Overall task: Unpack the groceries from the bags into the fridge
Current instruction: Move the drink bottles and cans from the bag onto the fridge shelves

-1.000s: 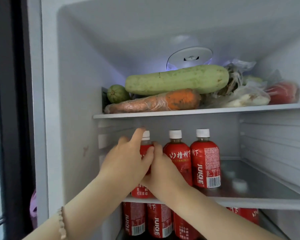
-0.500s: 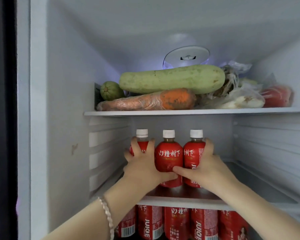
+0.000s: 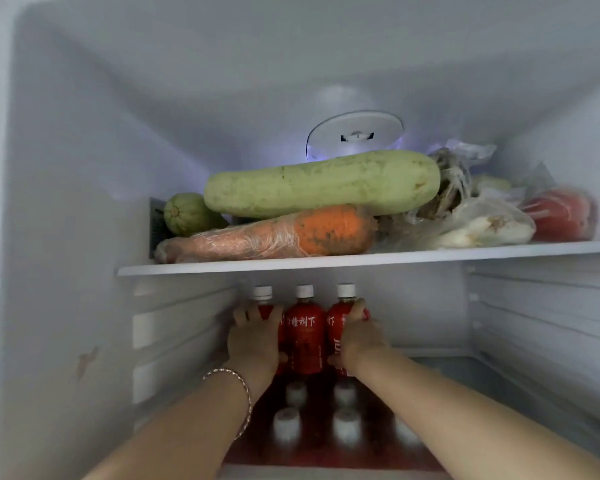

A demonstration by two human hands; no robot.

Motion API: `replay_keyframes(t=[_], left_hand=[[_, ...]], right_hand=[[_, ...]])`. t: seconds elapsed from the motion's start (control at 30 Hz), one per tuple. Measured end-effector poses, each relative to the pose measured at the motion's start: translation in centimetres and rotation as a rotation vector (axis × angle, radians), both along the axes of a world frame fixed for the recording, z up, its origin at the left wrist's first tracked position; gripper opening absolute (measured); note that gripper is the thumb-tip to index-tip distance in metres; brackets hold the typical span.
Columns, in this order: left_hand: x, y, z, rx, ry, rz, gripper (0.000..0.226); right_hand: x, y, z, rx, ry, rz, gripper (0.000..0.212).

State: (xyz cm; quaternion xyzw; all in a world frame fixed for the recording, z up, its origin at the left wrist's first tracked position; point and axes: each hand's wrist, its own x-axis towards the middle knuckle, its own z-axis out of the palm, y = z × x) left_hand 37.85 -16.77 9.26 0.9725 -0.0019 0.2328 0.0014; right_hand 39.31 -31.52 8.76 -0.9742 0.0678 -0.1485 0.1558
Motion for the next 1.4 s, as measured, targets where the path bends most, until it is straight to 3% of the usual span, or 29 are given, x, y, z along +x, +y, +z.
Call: replay_keyframes(t=[0.2,0.33,0.47,0.57,0.63,0.73,0.8,0.9,1.0,1.1,1.4], left_hand=[[2.2,0.3,0.9,-0.088,0.067,-0.111,0.079],[2.0,-0.4,0.8,-0.035,0.065,-0.023,0.071],[-0.1,-3.4,-0.5,0.198,-0.048,0.086,0.066],[-0.5,-4.4,-1.5,0.395,-0.092,-0.196,0.063],[-0.4,-4.3,-1.6,0.497,-0.034,-0.3,0.054],[0.3,-4.0,-1.4,0.461,0.018,-0.249,0.044],[0.5,-3.8,-1.2,0.432,0.073,-0.196,0.051],[0.1,-3.6,-1.1,0.342,0.202,-0.12,0.063],[-2.3,-3.4,-1.0,0.273,0.257,-0.083,0.055],[-5.5,-2.3,-0.1,0.19,0.206,-0.11,0.04],[-21.5,2.6,-1.0,0.07,-0.017,-0.163,0.03]], right_hand=[[2.2,-0.2,0.4,0.075,0.032,0.03,0.12],[1.8,-0.1,0.6,0.057,0.049,0.032,0.12],[1.8,-0.6,0.2,0.154,0.055,0.061,0.109],[0.8,-1.6,0.4,0.22,0.077,0.132,0.098],[0.4,-2.5,0.5,0.276,0.101,0.172,0.078],[0.3,-3.6,0.0,0.149,0.12,0.239,0.037],[-0.1,-4.1,-0.3,0.106,0.136,0.303,0.022],[-1.5,-4.2,0.0,0.033,0.187,0.343,0.027],[-3.7,-3.8,0.0,-0.065,0.207,0.3,0.036],[-7.0,-3.0,0.4,-0.122,0.16,0.275,0.037],[-20.8,2.0,0.4,0.063,-0.207,0.465,0.032]])
